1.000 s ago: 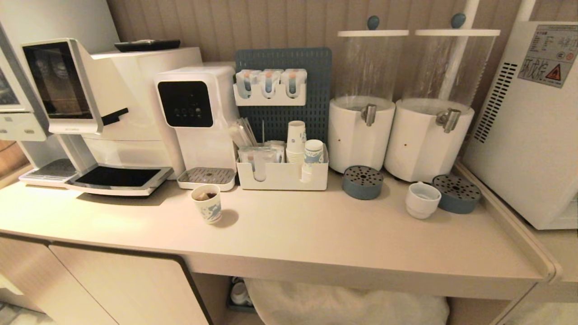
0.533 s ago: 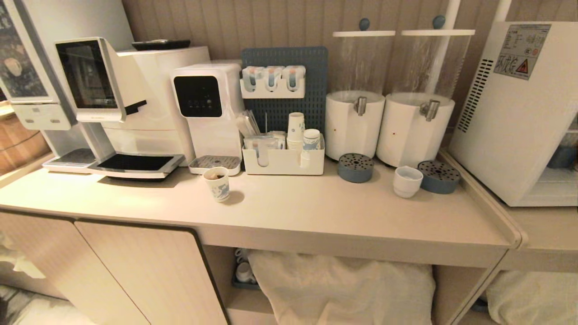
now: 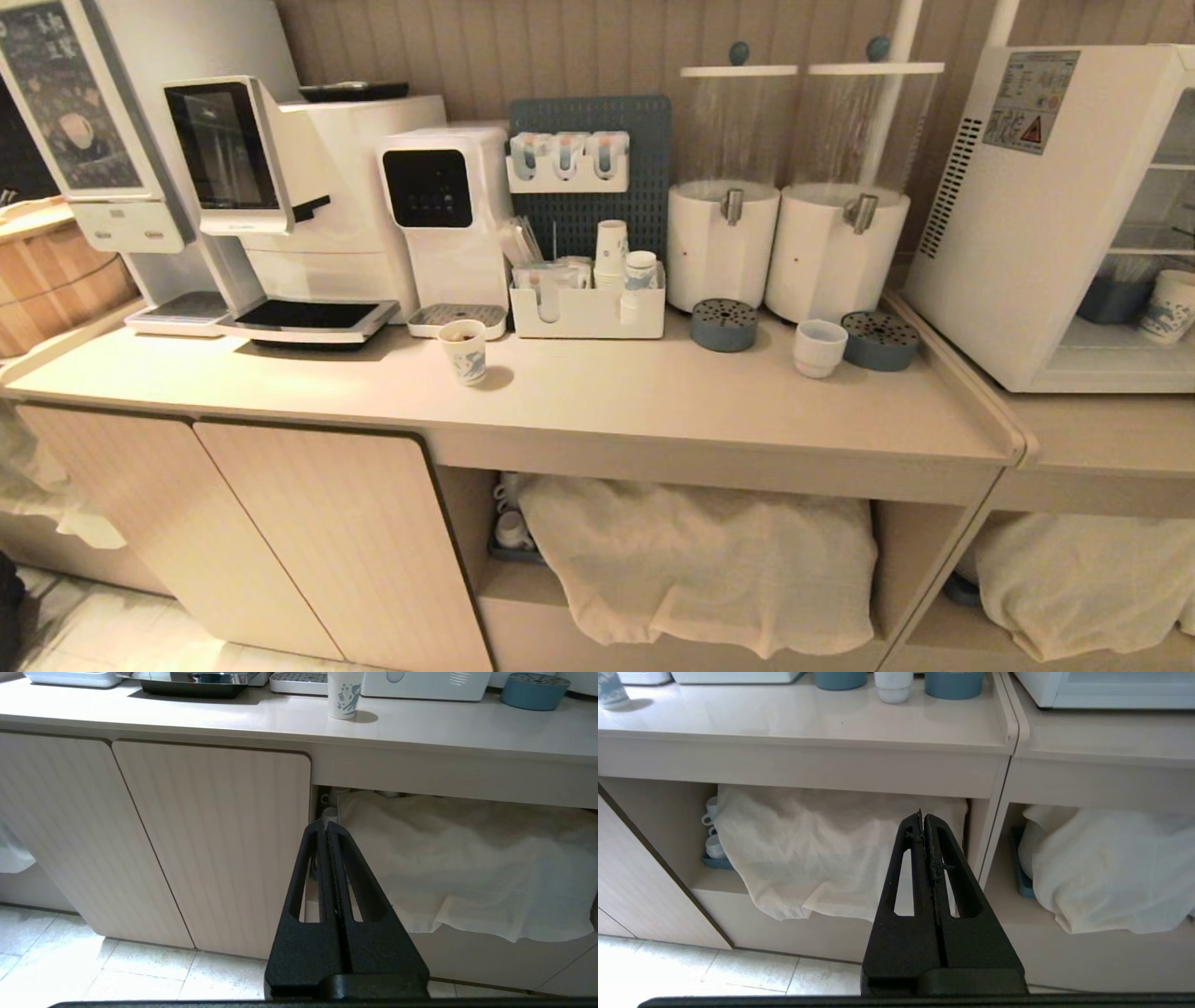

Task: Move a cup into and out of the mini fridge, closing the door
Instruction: Close the freezer door

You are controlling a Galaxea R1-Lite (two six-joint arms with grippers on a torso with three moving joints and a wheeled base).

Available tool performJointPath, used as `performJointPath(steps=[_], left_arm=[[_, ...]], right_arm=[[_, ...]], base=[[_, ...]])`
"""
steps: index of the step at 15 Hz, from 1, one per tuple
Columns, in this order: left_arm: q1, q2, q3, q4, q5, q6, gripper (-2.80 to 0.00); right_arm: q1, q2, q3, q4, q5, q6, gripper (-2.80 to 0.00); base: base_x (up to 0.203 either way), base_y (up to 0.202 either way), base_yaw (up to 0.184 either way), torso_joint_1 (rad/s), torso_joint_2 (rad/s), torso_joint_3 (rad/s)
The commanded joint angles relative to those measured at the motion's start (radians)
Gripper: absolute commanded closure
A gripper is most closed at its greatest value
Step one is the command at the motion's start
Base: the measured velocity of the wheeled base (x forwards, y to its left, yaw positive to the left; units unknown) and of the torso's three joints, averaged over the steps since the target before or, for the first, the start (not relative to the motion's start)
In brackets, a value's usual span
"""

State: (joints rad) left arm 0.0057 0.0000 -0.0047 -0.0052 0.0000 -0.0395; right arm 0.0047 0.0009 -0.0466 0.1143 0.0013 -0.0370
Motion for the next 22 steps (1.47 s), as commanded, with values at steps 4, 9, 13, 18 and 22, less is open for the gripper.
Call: performJointPath(steps=[4, 9, 13, 18, 22], left_arm=[[0.0, 0.002, 0.0, -0.001, 0.0, 0.0, 0.0], [0.0, 0.002, 0.0, -0.001, 0.0, 0.0, 0.0], [0.0, 0.002, 0.0, -0.001, 0.0, 0.0, 0.0], [0.0, 0.002, 0.0, -0.001, 0.0, 0.0, 0.0], [0.0, 0.002, 0.0, -0.001, 0.0, 0.0, 0.0]], right_arm=[[0.0, 0.002, -0.001, 0.001, 0.0, -0.001, 0.0], [0.001, 0.002, -0.001, 0.001, 0.0, -0.001, 0.0], [0.0, 0.002, -0.001, 0.002, 0.0, -0.001, 0.0], [0.001, 0.002, -0.001, 0.002, 0.0, -0.001, 0.0], [0.0, 0.002, -0.001, 0.002, 0.0, -0.001, 0.0]], base=[[-0.001, -0.044, 0.0, 0.001, 0.0, 0.002], [0.0, -0.192, -0.011, 0.001, 0.0, 0.003], [0.0, -0.197, -0.009, 0.003, 0.0, 0.004], [0.0, -0.2, -0.01, 0.003, 0.0, 0.003], [0.0, -0.201, -0.009, 0.002, 0.0, 0.001]])
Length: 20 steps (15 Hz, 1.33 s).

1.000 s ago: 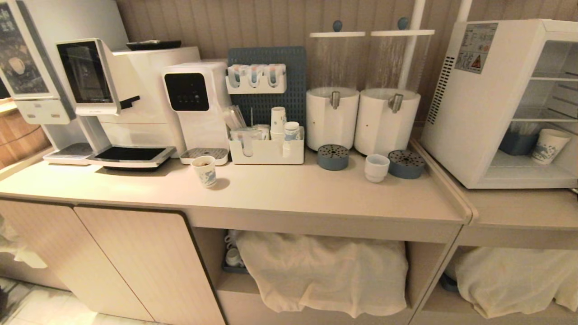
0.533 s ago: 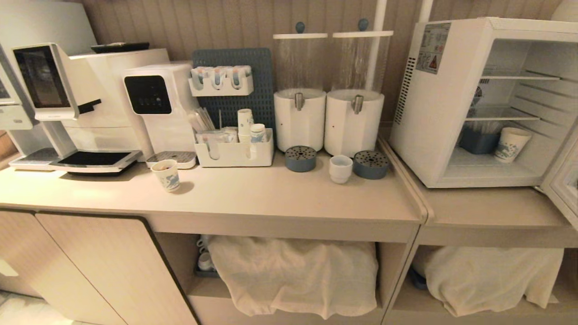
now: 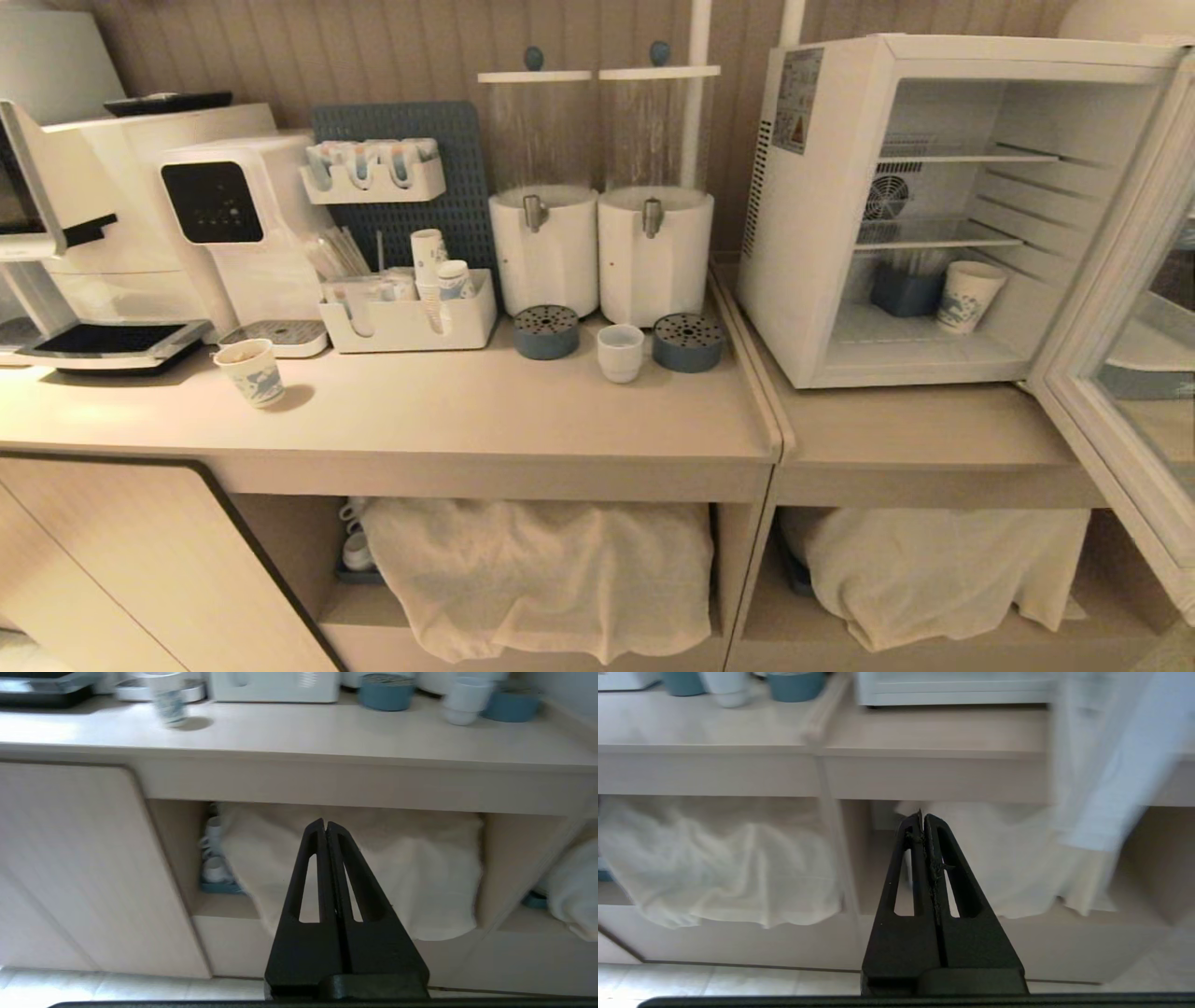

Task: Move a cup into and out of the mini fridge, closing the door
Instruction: Close the freezer door

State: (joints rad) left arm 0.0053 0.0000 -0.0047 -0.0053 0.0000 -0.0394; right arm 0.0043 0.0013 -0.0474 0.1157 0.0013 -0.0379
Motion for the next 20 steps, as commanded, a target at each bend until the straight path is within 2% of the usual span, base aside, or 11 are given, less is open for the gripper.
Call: performJointPath(steps=[1, 20], left_arm=[[0.001, 0.002, 0.0, -0.001, 0.0, -0.001, 0.0], [0.001, 0.002, 0.0, -0.002, 0.0, -0.001, 0.0]], right_arm=[[0.0, 0.002, 0.0, 0.001, 0.0, 0.0, 0.0], [0.001, 0.002, 0.0, 0.001, 0.0, 0.0, 0.0]], base=[[0.0, -0.199, -0.014, 0.001, 0.0, 0.003], [0.0, -0.195, -0.007, 0.002, 0.0, 0.003]])
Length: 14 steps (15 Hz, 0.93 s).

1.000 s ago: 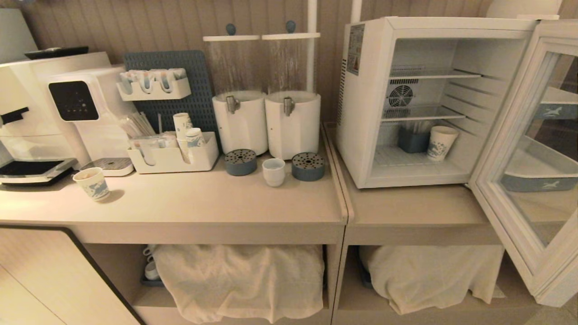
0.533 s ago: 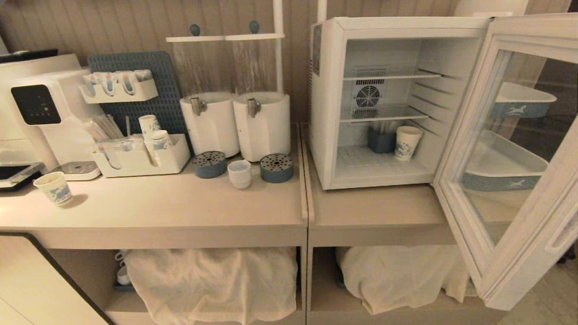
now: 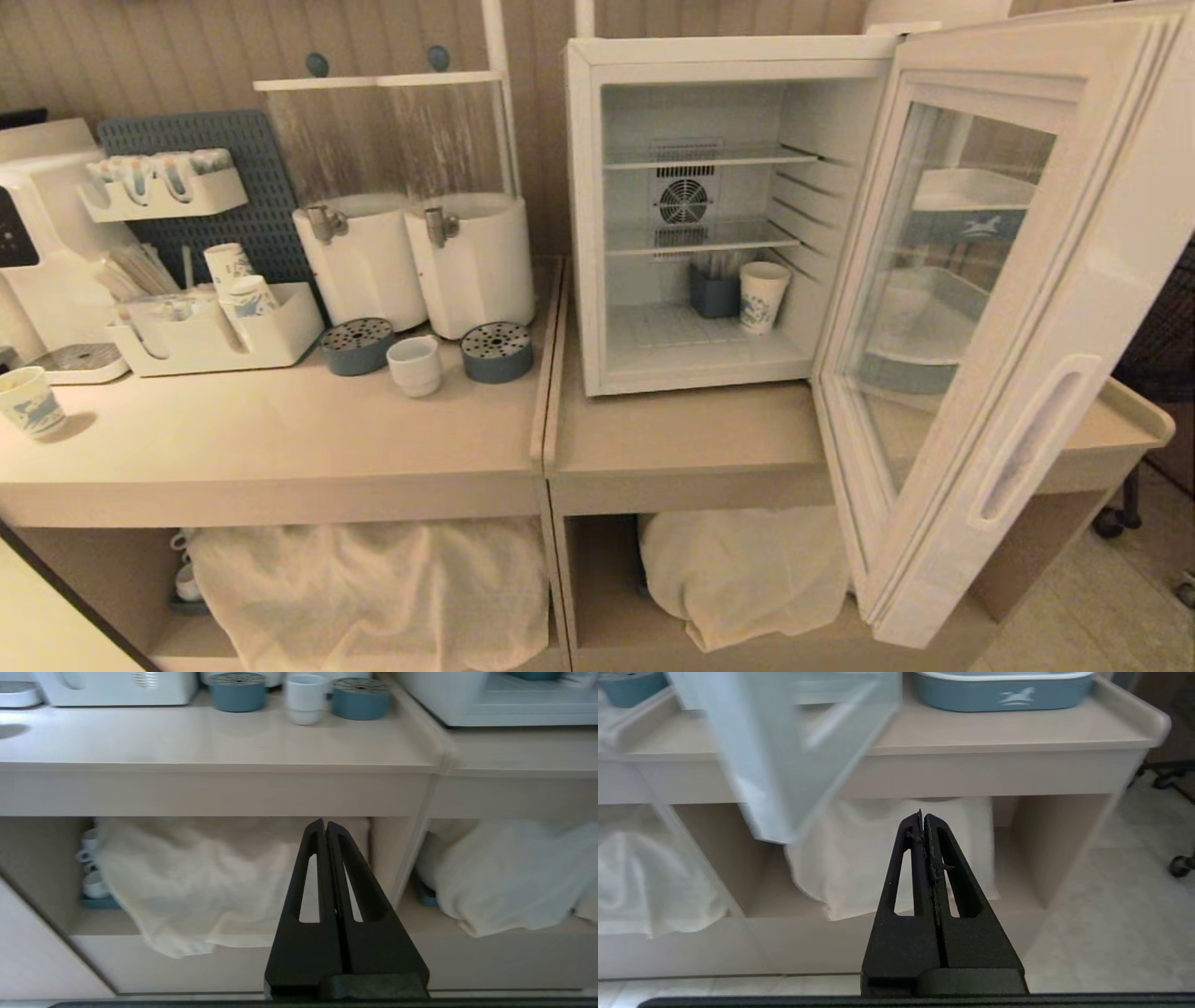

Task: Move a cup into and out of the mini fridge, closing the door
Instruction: Close the freezer door

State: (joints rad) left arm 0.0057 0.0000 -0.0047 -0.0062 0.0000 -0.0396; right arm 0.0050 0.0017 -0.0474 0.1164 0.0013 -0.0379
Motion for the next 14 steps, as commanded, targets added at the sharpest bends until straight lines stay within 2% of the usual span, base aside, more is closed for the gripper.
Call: performJointPath(steps=[1, 7, 8, 11, 14], left_arm=[[0.0, 0.002, 0.0, -0.001, 0.0, 0.0, 0.0], [0.0, 0.002, 0.0, -0.001, 0.0, -0.002, 0.0], [0.0, 0.002, 0.0, -0.001, 0.0, -0.002, 0.0], [0.0, 0.002, 0.0, -0.001, 0.0, -0.002, 0.0], [0.0, 0.002, 0.0, -0.001, 0.0, -0.002, 0.0]], right_arm=[[0.0, 0.001, 0.0, 0.0, 0.0, 0.0, 0.0], [0.001, 0.001, 0.0, 0.0, 0.0, 0.009, 0.0], [0.0, 0.0, -0.002, -0.005, 0.0, 0.039, 0.0], [0.0, 0.02, -0.159, -0.014, 0.005, 0.08, 0.0], [0.0, 0.229, -0.397, -0.013, -0.012, 0.13, 0.0]], base=[[0.0, -0.186, -0.011, 0.002, 0.0, 0.002], [0.0, -0.186, -0.009, 0.004, 0.0, 0.0], [0.0, -0.116, -0.007, 0.007, 0.0, 0.007], [0.0, -0.017, -0.001, 0.0, 0.0, 0.002], [0.0, 0.0, 0.0, 0.0, 0.0, 0.0]])
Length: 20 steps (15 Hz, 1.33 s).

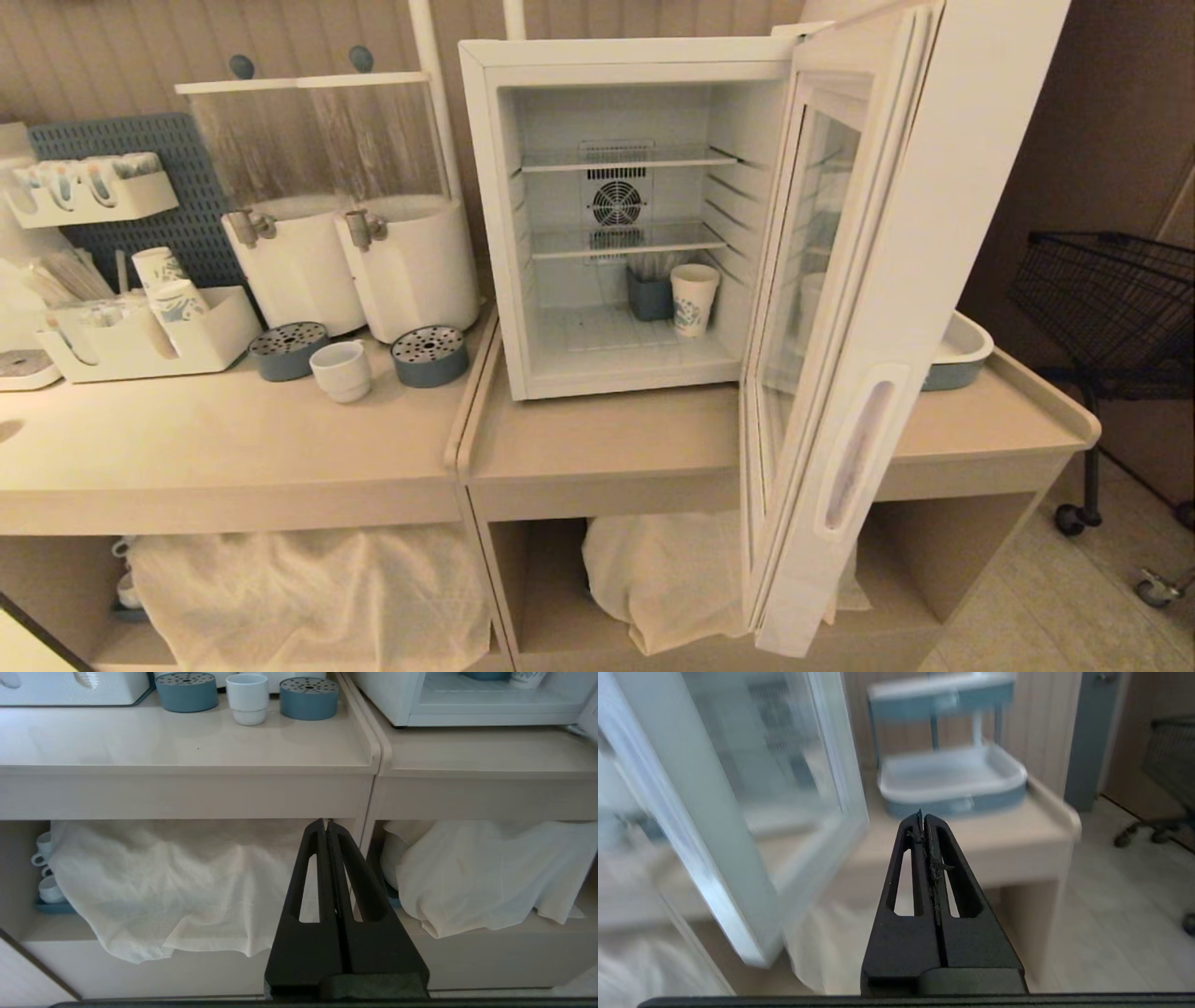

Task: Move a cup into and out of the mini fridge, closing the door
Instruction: Close the freezer door

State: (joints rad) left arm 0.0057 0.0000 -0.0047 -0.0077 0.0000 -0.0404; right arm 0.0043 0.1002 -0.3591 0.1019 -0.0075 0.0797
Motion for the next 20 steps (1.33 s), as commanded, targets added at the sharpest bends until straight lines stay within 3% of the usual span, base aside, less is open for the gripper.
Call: performJointPath(steps=[1, 5, 7, 8, 10, 12, 14, 16, 18, 20], left_arm=[[0.0, 0.002, 0.0, 0.0, 0.0, -0.001, 0.0], [0.0, 0.002, 0.0, 0.0, 0.0, -0.001, 0.0], [0.0, 0.002, 0.0, 0.0, 0.0, -0.001, 0.0], [0.0, 0.002, 0.0, 0.0, 0.0, -0.001, 0.0], [0.0, 0.002, 0.0, 0.0, 0.0, -0.001, 0.0], [0.0, 0.002, 0.0, 0.0, 0.0, -0.001, 0.0], [0.0, 0.002, 0.0, 0.0, 0.0, -0.001, 0.0], [0.0, 0.002, 0.0, 0.0, 0.0, -0.001, 0.0], [0.0, 0.002, 0.0, 0.0, 0.0, -0.001, 0.0], [0.0, 0.002, 0.0, 0.0, 0.0, -0.001, 0.0]], right_arm=[[0.001, 0.249, -0.148, -0.003, -0.01, 0.041, 0.0], [0.001, 0.746, -0.307, -0.077, -0.01, 0.151, 0.0], [-0.013, 0.968, -0.359, -0.141, 0.099, 0.164, 0.0], [-0.04, 1.039, -0.379, -0.165, 0.224, 0.144, 0.0], [-0.12, 1.151, -0.423, -0.207, 0.676, 0.071, 0.0], [-0.184, 1.281, -0.486, -0.232, 1.027, -0.004, 0.0], [-0.208, 1.375, -0.545, -0.251, 1.285, -0.048, 0.0], [-0.207, 1.428, -0.576, -0.276, 1.458, -0.067, 0.0], [-0.145, 1.443, -0.603, -0.275, 1.476, -0.057, 0.0], [-0.07, 1.453, -0.616, -0.274, 1.407, -0.034, 0.0]], base=[[0.0, 0.0, 0.0, 0.0, 0.0, 0.0], [0.0, 0.0, 0.0, 0.0, 0.0, 0.0], [0.0, 0.0, 0.0, 0.0, 0.0, 0.0], [0.0, 0.0, 0.0, 0.0, 0.0, 0.0], [0.0, 0.0, 0.0, 0.0, 0.0, 0.0], [0.0, 0.0, 0.0, 0.0, 0.0, 0.0], [0.0, 0.0, 0.0, 0.0, 0.0, 0.0], [0.0, 0.0, 0.0, 0.0, 0.0, 0.0], [0.0, 0.0, 0.0, 0.0, 0.0, 0.0], [0.0, 0.0, 0.0, 0.0, 0.0, 0.0]])
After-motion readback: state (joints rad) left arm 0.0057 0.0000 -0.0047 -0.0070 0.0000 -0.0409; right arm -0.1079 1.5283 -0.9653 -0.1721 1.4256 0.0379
